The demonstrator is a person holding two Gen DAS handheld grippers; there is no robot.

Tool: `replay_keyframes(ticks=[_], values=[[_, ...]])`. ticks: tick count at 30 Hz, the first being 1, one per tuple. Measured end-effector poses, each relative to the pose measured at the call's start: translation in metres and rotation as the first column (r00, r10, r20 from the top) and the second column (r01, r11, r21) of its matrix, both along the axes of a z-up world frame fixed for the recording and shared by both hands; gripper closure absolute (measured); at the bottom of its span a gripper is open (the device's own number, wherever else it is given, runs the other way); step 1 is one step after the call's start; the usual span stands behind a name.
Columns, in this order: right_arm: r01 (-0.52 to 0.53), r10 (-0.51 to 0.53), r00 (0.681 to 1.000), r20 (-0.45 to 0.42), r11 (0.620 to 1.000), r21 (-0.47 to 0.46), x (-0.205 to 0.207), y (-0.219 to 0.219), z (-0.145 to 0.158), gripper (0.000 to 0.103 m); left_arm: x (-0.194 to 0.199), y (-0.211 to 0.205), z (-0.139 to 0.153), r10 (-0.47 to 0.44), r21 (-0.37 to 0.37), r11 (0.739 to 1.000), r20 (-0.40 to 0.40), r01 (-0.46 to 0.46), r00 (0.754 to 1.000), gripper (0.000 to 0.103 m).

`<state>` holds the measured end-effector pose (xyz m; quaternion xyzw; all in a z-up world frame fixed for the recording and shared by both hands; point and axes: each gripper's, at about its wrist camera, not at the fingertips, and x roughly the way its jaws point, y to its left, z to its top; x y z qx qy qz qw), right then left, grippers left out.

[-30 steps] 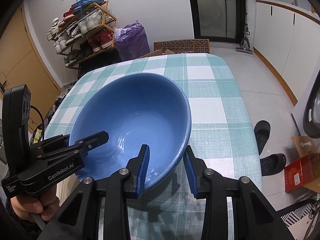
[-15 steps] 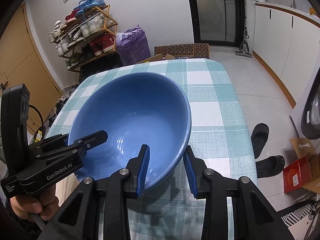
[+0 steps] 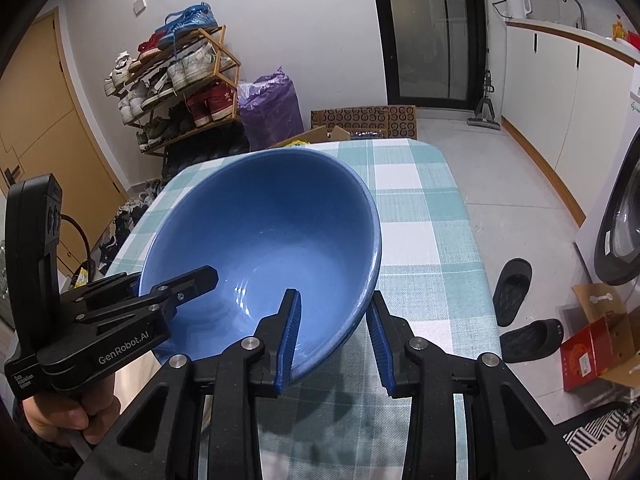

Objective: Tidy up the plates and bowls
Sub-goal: 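Lift the nested blue bowls with both grippers and carry them over the cream plates, then lower the nested blue bowls onto the cream plate stack with both grippers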

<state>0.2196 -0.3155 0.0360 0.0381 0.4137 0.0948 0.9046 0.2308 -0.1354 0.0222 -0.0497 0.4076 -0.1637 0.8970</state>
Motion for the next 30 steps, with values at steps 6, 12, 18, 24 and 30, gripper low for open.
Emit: replay_keyframes(ticks=[6, 12, 18, 24, 30], values=[[-0.017, 0.017, 0.999, 0.029, 1.0, -0.002, -0.015, 0.009, 0.016, 0.068, -0.012, 0.012, 0.014, 0.015, -0.006, 1.0, 0.021, -0.015, 1.0, 0.074], [-0.04, 0.04, 0.998, 0.05, 0.999, 0.007, -0.029, 0.024, 0.032, 0.068, -0.027, 0.027, 0.026, 0.036, -0.004, 0.999, 0.043, -0.036, 0.998, 0.074], [-0.079, 0.078, 0.995, 0.067, 0.997, 0.004, -0.047, 0.043, 0.044, 0.068, -0.045, 0.044, 0.034, 0.06, 0.004, 0.998, 0.054, -0.06, 0.997, 0.074], [-0.115, 0.114, 0.99, 0.085, 0.993, 0.008, -0.069, 0.065, 0.056, 0.068, -0.066, 0.062, 0.044, 0.086, 0.019, 0.996, 0.078, -0.088, 0.993, 0.074], [-0.147, 0.146, 0.984, 0.098, 0.989, 0.004, -0.087, 0.086, 0.064, 0.068, -0.084, 0.078, 0.048, 0.115, 0.035, 0.992, 0.089, -0.119, 0.989, 0.073]])
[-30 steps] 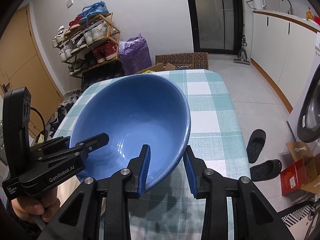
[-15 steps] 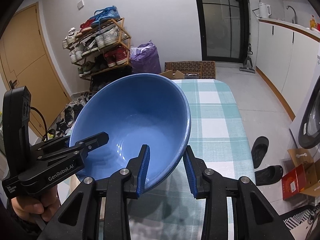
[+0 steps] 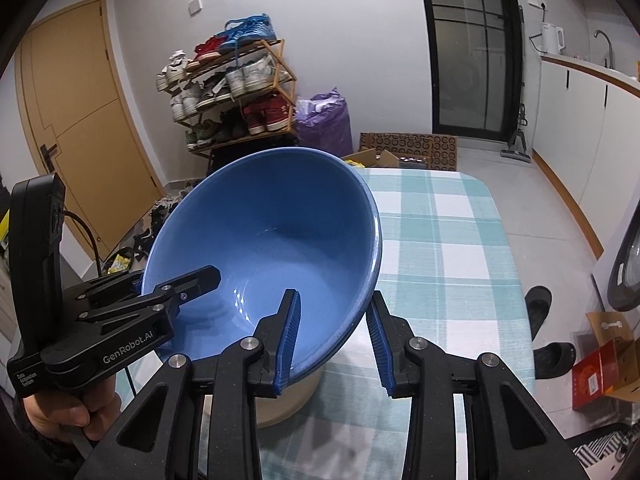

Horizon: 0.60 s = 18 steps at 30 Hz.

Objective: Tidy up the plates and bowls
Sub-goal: 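Lower the nested blue bowls onto the cream plate stack with both grippers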

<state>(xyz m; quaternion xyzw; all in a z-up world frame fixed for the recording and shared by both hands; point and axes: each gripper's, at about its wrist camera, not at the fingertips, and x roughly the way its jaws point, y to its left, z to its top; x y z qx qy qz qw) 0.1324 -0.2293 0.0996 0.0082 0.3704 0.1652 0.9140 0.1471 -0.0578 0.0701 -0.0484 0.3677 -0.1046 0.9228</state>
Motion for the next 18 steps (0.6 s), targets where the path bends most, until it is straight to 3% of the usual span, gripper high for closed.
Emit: replay_keyframes(ticks=[9, 18], values=[[-0.039, 0.039, 0.999, 0.011, 0.999, 0.004, -0.02, 0.021, 0.005, 0.068, -0.025, 0.02, -0.001, 0.034, 0.025, 0.999, 0.011, -0.035, 0.999, 0.073], [-0.081, 0.081, 0.997, -0.015, 0.997, 0.004, -0.024, 0.044, -0.013, 0.068, -0.032, 0.038, -0.017, 0.069, 0.044, 0.997, -0.005, -0.068, 0.998, 0.074]])
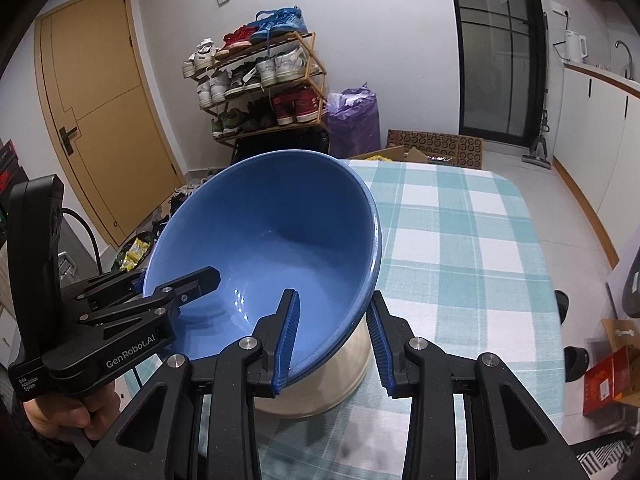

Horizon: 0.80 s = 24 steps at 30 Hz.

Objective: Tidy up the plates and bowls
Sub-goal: 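Lower the nested blue bowls onto the cream plate stack with both grippers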

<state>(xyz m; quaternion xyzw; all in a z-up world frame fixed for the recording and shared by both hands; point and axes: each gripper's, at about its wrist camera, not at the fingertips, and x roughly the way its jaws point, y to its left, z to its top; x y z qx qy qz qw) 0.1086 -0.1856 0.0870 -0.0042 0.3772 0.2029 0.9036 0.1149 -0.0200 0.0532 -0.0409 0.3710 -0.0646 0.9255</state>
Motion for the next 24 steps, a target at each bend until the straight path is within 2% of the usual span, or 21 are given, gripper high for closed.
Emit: replay_keyframes(ticks=[24], values=[[-0.046, 0.045, 0.994, -0.102, 0.999, -0.01, 0.045, 0.02, -0.07, 0.068, 0.025, 0.018, -0.054, 0.048, 0.019, 0.999, -0.072, -0.047, 0.996, 0.074]])
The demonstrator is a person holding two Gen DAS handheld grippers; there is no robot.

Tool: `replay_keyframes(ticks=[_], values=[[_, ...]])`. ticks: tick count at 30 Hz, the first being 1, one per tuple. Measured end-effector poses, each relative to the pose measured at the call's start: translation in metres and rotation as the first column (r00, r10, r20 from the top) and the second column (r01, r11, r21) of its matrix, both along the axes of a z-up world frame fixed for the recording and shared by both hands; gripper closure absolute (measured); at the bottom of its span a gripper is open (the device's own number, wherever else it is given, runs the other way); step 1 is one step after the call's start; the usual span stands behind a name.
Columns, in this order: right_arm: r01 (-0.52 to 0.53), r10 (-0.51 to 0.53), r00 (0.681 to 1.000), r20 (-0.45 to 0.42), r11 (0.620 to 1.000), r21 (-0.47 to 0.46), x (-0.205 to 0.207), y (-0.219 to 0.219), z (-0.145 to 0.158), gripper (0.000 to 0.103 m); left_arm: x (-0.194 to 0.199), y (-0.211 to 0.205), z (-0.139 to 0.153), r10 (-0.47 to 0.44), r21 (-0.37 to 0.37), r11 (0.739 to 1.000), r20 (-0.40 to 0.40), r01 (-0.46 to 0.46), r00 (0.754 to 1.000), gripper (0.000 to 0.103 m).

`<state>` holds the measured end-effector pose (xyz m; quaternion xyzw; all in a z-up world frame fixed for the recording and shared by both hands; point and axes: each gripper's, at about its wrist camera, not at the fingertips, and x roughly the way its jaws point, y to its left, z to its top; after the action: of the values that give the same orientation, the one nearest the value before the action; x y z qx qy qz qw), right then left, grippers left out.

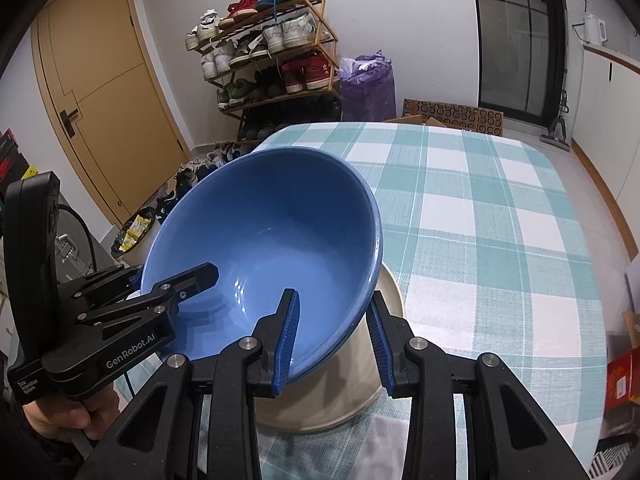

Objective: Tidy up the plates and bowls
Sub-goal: 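Lower the nested blue bowls onto the cream plate stack with both grippers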

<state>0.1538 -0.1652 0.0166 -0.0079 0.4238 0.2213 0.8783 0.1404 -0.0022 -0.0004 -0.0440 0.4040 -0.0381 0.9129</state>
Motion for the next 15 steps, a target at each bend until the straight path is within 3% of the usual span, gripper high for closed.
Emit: replay_keyframes(ticks=[15], values=[[0.018, -0.018, 1.0, -0.01, 1.0, -0.009, 0.016, -0.005, -0.016, 0.068, 0.015, -0.003, -0.014, -0.008, -0.006, 1.0, -0.018, 0.008, 1.0, 0.073]])
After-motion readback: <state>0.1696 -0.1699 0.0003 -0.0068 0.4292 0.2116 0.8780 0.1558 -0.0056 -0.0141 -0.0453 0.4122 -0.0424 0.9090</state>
